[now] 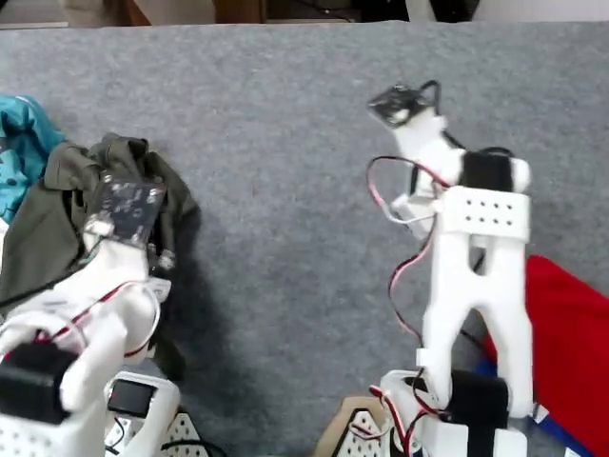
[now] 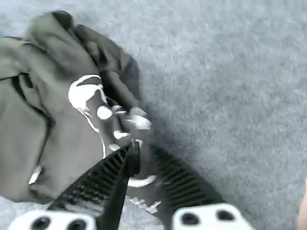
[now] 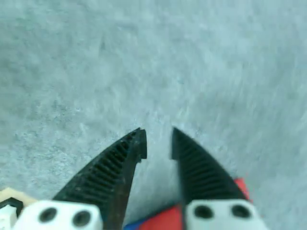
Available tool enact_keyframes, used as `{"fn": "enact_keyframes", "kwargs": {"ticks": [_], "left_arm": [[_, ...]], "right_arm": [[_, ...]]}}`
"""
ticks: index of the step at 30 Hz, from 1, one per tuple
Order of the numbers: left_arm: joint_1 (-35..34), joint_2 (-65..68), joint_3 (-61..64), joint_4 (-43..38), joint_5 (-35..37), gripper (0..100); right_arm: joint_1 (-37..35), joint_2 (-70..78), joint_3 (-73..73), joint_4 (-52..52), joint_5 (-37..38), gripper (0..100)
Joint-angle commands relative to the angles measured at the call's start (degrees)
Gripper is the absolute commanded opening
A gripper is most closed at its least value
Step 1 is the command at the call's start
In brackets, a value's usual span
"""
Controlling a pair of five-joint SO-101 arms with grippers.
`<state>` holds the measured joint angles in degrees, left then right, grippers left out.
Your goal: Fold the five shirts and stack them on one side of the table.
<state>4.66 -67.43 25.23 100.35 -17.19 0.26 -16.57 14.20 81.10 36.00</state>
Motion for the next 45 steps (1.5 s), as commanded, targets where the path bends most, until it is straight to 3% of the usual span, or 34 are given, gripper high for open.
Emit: {"fn": "enact_keyframes", "kwargs": {"ticks": [1,8,11,15,19,24,35,45], "left_arm": [[-6.7,-1.7,-0.4,0.6,0.0,20],[-27.3,-5.4,-0.4,0.4,-5.5,26],[-39.7,-5.5,0.6,-2.7,-7.6,26],[-58.7,-5.4,9.2,-15.4,-9.8,26],[-68.4,-5.6,21.5,-27.3,-10.1,26],[-73.0,-5.8,29.0,-30.2,-10.1,26],[-73.1,-5.8,35.4,-30.2,-9.8,26],[-73.0,-5.8,35.9,-30.2,-9.8,26]], "right_arm": [[-6.8,1.3,-7.3,-0.9,0.7,22.1],[-21.1,24.2,-33.2,7.8,-3.7,26.4],[-27.2,38.4,-49.9,12.2,-6.7,26.4],[-33.8,57.4,-73.7,17.0,-9.2,26.4],[-37.9,73.6,-94.7,19.2,-10.5,26.4],[-41.5,85.9,-110.1,15.5,-13.6,26.4],[-45.9,88.1,-100.3,3.6,-13.5,26.5],[-49.5,89.9,-96.0,2.6,-7.5,26.0]]}}
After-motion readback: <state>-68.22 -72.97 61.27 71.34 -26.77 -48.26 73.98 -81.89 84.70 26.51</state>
